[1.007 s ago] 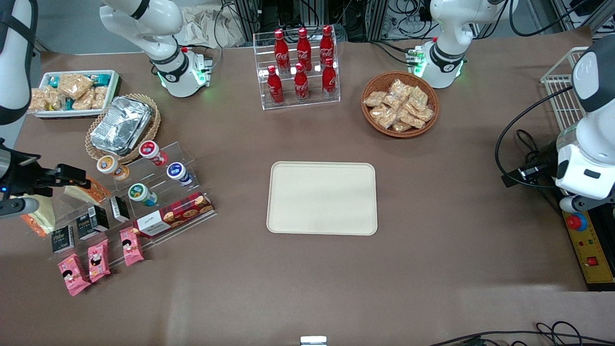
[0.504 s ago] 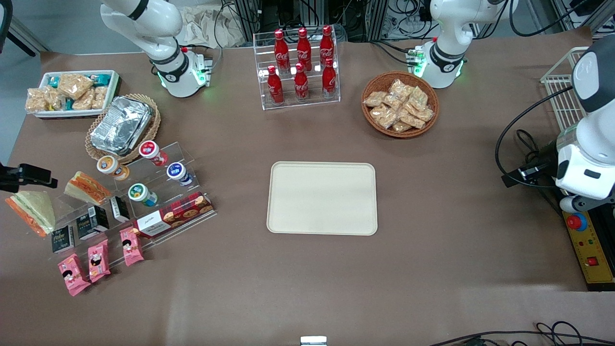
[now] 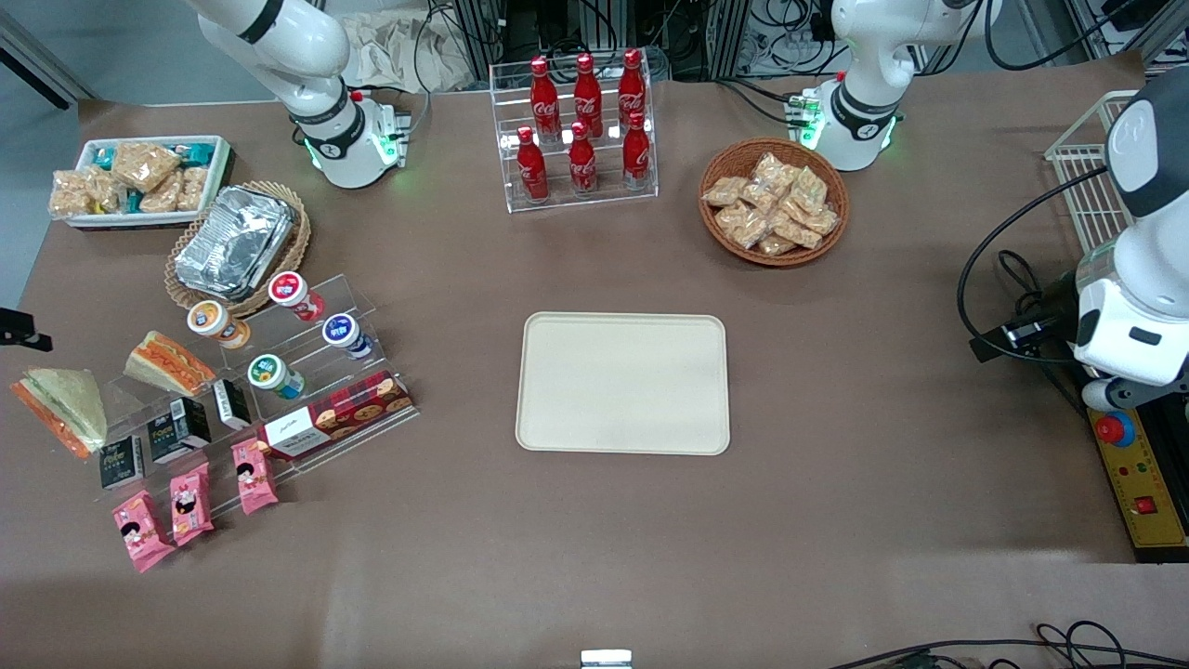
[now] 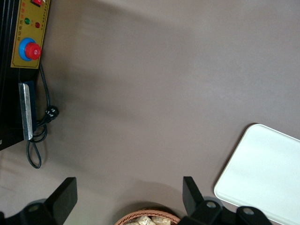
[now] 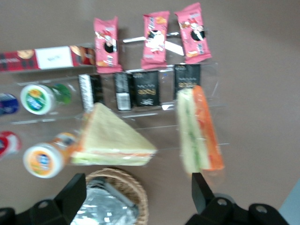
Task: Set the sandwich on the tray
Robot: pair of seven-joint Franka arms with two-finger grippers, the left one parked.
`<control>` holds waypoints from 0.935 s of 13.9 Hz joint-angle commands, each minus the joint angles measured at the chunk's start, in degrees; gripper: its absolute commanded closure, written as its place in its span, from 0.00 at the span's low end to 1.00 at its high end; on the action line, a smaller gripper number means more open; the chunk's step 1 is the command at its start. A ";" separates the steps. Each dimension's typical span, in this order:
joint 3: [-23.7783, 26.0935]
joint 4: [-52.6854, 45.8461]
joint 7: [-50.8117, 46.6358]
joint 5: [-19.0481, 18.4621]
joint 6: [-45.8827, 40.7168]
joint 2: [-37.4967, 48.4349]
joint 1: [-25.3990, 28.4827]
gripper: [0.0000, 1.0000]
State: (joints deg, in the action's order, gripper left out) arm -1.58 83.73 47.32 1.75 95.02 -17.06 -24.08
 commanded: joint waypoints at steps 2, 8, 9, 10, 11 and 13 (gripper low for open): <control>0.44 -0.59 1.90 0.10 3.22 -1.48 0.27 0.00; -0.53 -0.77 10.16 -1.04 6.75 -5.52 -0.88 0.00; -0.44 -0.77 10.60 -2.61 8.32 -6.31 -0.97 0.00; -0.44 -0.77 11.21 -3.06 8.95 -7.01 -0.97 0.00; -0.44 -0.77 11.48 -3.07 8.95 -7.45 -0.97 0.00; -0.44 -0.85 11.48 -3.15 8.86 -8.68 -0.97 0.00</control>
State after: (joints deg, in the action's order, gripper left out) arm -2.30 83.75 57.75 -0.59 103.33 -24.41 -24.74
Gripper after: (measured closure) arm 0.000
